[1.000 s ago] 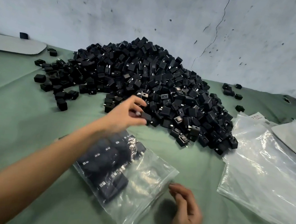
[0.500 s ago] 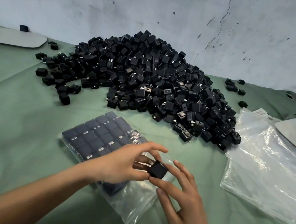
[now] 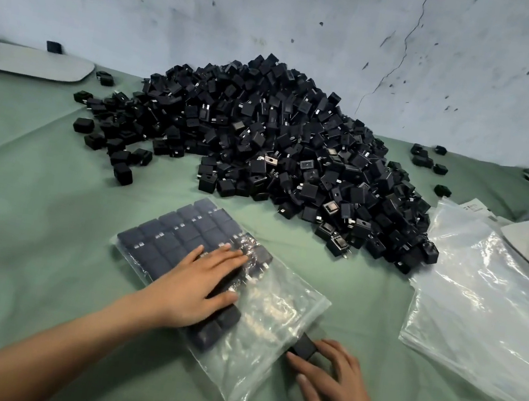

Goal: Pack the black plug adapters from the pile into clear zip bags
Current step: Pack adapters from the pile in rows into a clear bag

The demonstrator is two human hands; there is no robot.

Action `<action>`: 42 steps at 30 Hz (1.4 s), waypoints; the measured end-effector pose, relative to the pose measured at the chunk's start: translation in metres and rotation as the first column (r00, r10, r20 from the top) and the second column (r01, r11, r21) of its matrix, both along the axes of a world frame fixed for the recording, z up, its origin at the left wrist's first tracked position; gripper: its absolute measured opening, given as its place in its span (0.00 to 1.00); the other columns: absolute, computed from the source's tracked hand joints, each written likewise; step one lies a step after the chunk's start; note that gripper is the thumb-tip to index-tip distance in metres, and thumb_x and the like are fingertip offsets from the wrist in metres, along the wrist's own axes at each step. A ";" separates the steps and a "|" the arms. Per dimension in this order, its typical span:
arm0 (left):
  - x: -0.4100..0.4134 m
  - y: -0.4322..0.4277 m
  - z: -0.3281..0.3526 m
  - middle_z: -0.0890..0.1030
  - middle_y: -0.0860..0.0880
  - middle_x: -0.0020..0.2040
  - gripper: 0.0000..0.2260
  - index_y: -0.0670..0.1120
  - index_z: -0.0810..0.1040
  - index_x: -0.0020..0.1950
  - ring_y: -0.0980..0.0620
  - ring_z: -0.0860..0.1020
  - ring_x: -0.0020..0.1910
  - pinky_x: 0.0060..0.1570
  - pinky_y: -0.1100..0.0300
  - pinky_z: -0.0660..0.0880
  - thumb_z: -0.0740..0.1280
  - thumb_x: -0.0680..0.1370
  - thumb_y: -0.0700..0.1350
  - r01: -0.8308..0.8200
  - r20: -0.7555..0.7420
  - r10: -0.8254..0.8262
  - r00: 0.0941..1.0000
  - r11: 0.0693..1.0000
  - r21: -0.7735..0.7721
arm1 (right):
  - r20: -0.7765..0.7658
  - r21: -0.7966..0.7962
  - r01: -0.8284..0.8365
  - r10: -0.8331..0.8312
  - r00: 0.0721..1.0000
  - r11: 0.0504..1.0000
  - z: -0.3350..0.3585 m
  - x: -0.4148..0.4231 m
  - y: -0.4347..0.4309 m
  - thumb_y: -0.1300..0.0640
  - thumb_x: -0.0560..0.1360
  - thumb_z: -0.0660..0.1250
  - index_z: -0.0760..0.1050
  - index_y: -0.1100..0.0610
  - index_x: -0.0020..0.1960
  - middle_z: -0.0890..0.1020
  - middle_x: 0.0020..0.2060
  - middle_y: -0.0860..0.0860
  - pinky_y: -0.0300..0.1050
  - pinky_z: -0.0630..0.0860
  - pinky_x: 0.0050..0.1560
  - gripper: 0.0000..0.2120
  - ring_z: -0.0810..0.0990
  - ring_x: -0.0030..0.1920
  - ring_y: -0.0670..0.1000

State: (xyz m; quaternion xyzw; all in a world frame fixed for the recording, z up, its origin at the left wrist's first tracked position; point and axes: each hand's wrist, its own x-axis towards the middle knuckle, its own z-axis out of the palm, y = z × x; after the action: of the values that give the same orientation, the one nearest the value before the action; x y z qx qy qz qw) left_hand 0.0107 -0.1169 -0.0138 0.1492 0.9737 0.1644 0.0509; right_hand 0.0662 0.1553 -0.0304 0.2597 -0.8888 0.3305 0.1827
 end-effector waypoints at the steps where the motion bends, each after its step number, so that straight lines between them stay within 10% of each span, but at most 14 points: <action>1: 0.001 0.001 -0.003 0.47 0.59 0.79 0.28 0.55 0.47 0.79 0.66 0.35 0.71 0.72 0.59 0.33 0.53 0.82 0.59 0.000 -0.004 -0.001 1.000 0.999 -0.040 | 0.035 -0.012 -0.026 0.026 0.999 1.000 0.000 -0.002 -0.006 0.41 0.80 0.53 0.84 0.49 0.51 0.81 0.52 0.53 0.41 0.69 0.58 0.23 0.70 0.58 0.48; 8: 0.005 0.003 -0.010 0.39 0.60 0.77 0.29 0.56 0.41 0.79 0.61 0.33 0.73 0.69 0.58 0.27 0.45 0.81 0.63 -0.003 -0.060 -0.007 0.998 0.987 -0.163 | 0.130 0.096 -0.110 0.097 0.987 0.989 -0.004 -0.031 -0.048 0.58 0.70 0.73 0.81 0.46 0.58 0.79 0.60 0.55 0.62 0.71 0.58 0.18 0.74 0.62 0.58; 15: 0.005 0.002 -0.013 0.36 0.61 0.75 0.29 0.57 0.38 0.78 0.62 0.32 0.73 0.68 0.59 0.25 0.43 0.80 0.64 -0.008 -0.079 -0.005 0.997 0.985 -0.170 | 0.337 -0.011 -0.223 0.213 0.917 0.975 -0.007 -0.037 -0.050 0.45 0.78 0.59 0.65 0.26 0.61 0.57 0.70 0.34 0.39 0.45 0.72 0.16 0.44 0.71 0.30; 30: 0.011 0.015 -0.007 0.33 0.60 0.76 0.26 0.59 0.34 0.76 0.55 0.30 0.74 0.70 0.49 0.26 0.41 0.82 0.62 0.072 0.012 -0.071 0.997 0.976 -0.207 | 0.378 0.045 -0.243 0.209 0.902 0.969 -0.009 -0.045 -0.048 0.51 0.80 0.58 0.71 0.47 0.68 0.64 0.68 0.34 0.47 0.49 0.76 0.17 0.48 0.75 0.39; 36: -0.016 0.046 0.009 0.39 0.57 0.79 0.25 0.57 0.41 0.79 0.54 0.35 0.76 0.74 0.49 0.33 0.43 0.83 0.60 0.110 -0.023 -0.115 0.993 0.983 -0.150 | 0.247 -0.299 0.001 0.076 0.966 0.954 -0.011 -0.037 -0.039 0.64 0.75 0.68 0.83 0.55 0.54 0.79 0.54 0.34 0.27 0.66 0.62 0.11 0.72 0.62 0.32; 42: -0.100 0.125 0.027 0.60 0.43 0.77 0.23 0.50 0.58 0.78 0.43 0.60 0.74 0.72 0.50 0.59 0.56 0.83 0.46 0.131 -0.170 -0.122 0.978 0.990 0.044 | 0.325 -0.477 0.177 -0.014 0.945 0.861 -0.015 -0.040 -0.035 0.69 0.74 0.67 0.83 0.58 0.38 0.84 0.37 0.47 0.40 0.76 0.44 0.11 0.81 0.41 0.44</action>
State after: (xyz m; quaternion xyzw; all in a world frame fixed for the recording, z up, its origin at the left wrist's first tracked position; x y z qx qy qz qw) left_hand -0.0895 0.0083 0.0136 0.2253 0.9583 0.1742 -0.0247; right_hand 0.0260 0.1207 -0.0450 0.1035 -0.8020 0.5764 0.1177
